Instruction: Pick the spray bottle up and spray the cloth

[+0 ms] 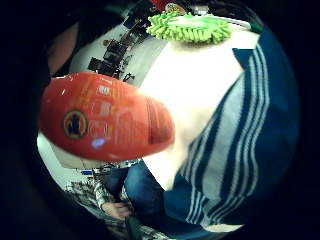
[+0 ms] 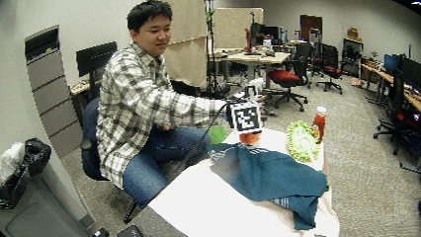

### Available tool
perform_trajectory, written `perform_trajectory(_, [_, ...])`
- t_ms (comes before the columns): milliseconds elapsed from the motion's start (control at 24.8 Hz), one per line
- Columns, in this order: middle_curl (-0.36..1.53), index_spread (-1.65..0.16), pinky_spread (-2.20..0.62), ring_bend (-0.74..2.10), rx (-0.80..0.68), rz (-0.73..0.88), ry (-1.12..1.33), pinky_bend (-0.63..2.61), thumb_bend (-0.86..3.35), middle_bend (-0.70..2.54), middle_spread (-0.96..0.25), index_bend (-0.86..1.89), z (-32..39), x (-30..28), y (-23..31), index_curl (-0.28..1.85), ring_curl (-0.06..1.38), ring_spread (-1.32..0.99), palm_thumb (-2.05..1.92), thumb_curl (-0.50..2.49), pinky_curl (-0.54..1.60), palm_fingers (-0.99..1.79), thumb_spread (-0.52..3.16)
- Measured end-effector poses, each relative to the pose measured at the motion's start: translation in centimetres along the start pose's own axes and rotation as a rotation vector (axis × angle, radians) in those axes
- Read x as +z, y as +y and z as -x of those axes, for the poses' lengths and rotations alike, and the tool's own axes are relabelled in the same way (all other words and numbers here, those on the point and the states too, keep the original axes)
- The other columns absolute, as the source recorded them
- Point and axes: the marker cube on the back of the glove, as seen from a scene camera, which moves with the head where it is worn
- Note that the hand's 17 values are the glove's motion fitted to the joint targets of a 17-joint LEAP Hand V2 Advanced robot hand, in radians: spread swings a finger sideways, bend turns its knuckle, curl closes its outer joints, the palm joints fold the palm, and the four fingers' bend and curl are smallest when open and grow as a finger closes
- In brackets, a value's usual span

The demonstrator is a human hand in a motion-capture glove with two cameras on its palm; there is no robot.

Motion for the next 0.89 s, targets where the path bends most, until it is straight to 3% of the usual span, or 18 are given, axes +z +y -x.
perform_trajectory(282, [0.38, -0.38, 0.19, 0.27, 0.004, -0.033, 0.454, 0.17, -0.05, 0.25, -0.1, 0.2, 0.2, -6.4, 8.3, 0.49, 0.37, -0.02, 0.73, 0.69, 0.36, 0.25, 0.74])
perform_trajectory(563, [0.35, -0.38, 0.21, 0.23, 0.074, -0.015, 1.005, 0.18, -0.06, 0.17, -0.09, 0.19, 2.9, -10.3, 22.2, 0.46, 0.33, 0.03, 0.59, 0.64, 0.34, 0.22, 0.94])
perform_trajectory(885, [0.34, -0.37, 0.2, 0.19, 0.19, -0.019, 1.107, 0.17, -0.03, 0.18, -0.07, 0.2, 3.6, -6.7, 42.4, 0.44, 0.31, 0.06, 0.48, 0.57, 0.33, 0.19, 1.1])
